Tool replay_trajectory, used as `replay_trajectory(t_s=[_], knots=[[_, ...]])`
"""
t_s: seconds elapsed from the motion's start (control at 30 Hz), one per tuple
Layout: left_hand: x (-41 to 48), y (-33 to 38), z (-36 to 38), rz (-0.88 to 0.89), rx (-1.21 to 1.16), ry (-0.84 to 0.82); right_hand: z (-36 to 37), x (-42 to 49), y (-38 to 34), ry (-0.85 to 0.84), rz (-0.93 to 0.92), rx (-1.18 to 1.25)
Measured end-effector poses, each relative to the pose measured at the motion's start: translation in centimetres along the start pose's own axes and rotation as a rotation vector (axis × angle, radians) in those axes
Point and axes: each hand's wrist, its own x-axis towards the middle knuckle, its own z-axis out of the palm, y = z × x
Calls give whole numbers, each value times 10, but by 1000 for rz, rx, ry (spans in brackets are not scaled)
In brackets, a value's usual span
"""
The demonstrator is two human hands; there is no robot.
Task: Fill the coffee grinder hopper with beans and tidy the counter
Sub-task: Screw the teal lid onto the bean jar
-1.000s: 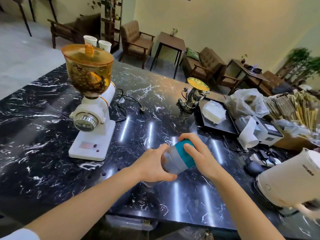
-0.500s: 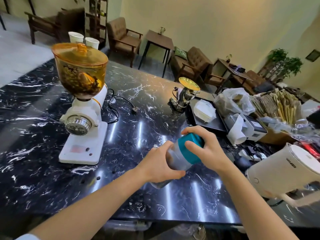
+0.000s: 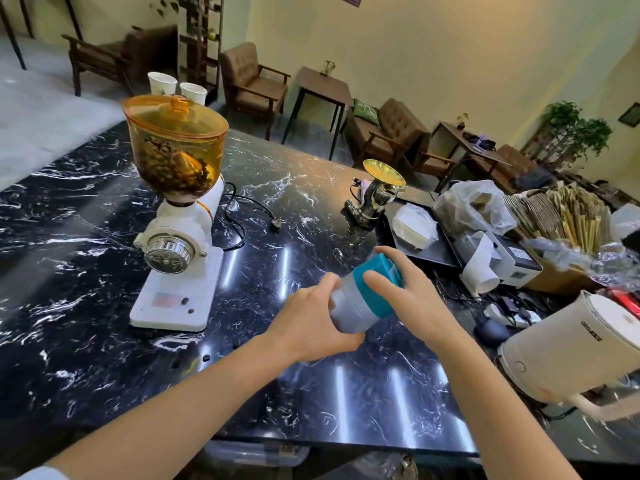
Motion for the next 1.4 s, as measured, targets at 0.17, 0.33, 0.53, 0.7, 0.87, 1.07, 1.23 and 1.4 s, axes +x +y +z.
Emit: replay_trajectory(t_s=[0.17, 0.33, 0.53, 0.7, 0.87, 1.07, 1.23, 1.4], knots=[[9, 7, -7, 76, -9, 9, -3, 2, -9, 109, -143, 113], [10, 8, -13, 66, -100, -118, -15, 3, -3, -92, -280, 161], [18, 6, -15, 36, -92, -254, -14, 7, 9, -129, -253, 202], [11, 0, 2, -26, -101, -263, 0, 5, 23, -30, -125, 190], [9, 3, 26, -9, 141, -80, 29, 3, 26, 246, 169, 14], [21, -5, 29, 20, 43, -124, 0, 8, 41, -132, 188, 282], [31, -8, 43, -32, -100, -314, -8, -2, 71, 18, 164, 445], [35, -8, 85, -27, -308, -472, -31, -12, 119, -85, 63, 510]])
